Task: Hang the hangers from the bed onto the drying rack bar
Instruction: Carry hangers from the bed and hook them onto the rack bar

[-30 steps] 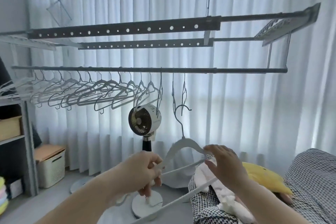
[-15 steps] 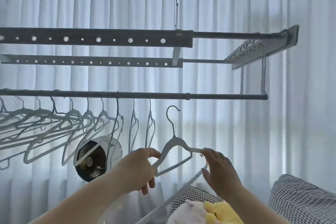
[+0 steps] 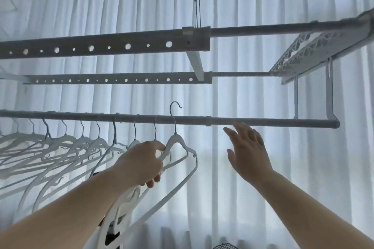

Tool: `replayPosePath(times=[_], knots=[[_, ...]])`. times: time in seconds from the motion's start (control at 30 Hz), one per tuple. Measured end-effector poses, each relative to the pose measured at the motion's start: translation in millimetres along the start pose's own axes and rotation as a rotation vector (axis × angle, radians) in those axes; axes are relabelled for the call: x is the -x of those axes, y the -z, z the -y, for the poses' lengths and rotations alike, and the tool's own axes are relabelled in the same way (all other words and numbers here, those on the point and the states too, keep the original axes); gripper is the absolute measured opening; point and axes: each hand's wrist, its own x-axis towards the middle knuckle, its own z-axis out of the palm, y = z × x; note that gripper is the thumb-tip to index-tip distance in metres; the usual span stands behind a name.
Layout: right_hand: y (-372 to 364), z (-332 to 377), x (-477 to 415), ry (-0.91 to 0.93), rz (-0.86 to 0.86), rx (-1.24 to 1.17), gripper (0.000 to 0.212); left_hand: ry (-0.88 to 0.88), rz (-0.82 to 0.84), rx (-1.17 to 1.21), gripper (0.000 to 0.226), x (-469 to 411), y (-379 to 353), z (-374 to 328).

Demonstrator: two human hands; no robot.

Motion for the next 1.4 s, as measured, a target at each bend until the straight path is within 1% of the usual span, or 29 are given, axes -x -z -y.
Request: replayPosePath(times=[0.1,0.27,0.37,0.6,0.7,0.83,0.9,0.97,1.07,1.13,1.2,1.3,1.4], knots=[[0.1,-7.7,-20.6,0.002,-0.025,0.049,0.068,0.050,-0.038,-0.090,0.046,-14.4,-4.3,-6.5],[-7.0,-23.9,-32.5,-0.069,0.212,-0.039,0.062,0.107,-0.056,-0.122,0.046,-34.9,-20.6,-17.3],[-11.9,-27.4,-31.0,-0.065,0.267,-0.079,0.066,0.137,-0.029,-0.140,0.047,-42.9,-35.2,-23.2],[-12.5,-35.3,-27.0,-0.012,0.269,-0.121,0.065,0.183,0.008,-0.215,0.044,-53.0,-57.8,-27.0],[-14.4,-33.8,-23.6,0.001,0.246,-0.162,0.060,0.190,-0.002,-0.256,0.044,-51.3,-59.1,-25.7],[-20.3,-22.6,-22.6,0.018,0.210,-0.238,0.056,0.170,-0.021,-0.352,0.038,-40.6,-53.2,-22.8],[-19.4,-10.5,-23.8,0.045,0.174,-0.305,0.054,0.182,-0.024,-0.255,0.041,-28.6,-45.3,-21.1],[-13.2,4.1,-22.0,0.072,0.138,-0.393,0.050,0.187,-0.071,-0.165,0.038,-10.8,-32.7,-18.5],[6.6,34.3,-15.8,0.081,0.086,-0.560,0.041,0.154,-0.194,-0.150,0.028,25.7,-11.7,-8.7],[26.7,64.5,-12.7,0.100,0.084,-0.712,0.033,0.134,-0.238,-0.079,0.018,57.7,2.7,2.7],[52.4,102.5,-4.9,0.164,0.122,-0.820,0.027,0.162,-0.259,0.005,0.007,97.0,19.6,19.0],[89.2,166.2,23.0,0.330,0.216,-0.890,0.023,0.269,-0.322,0.054,0.013,170.1,48.7,50.3],[116.0,228.6,66.5,0.459,0.354,-0.983,0.021,0.426,-0.398,0.091,0.013,256.9,75.2,85.3]])
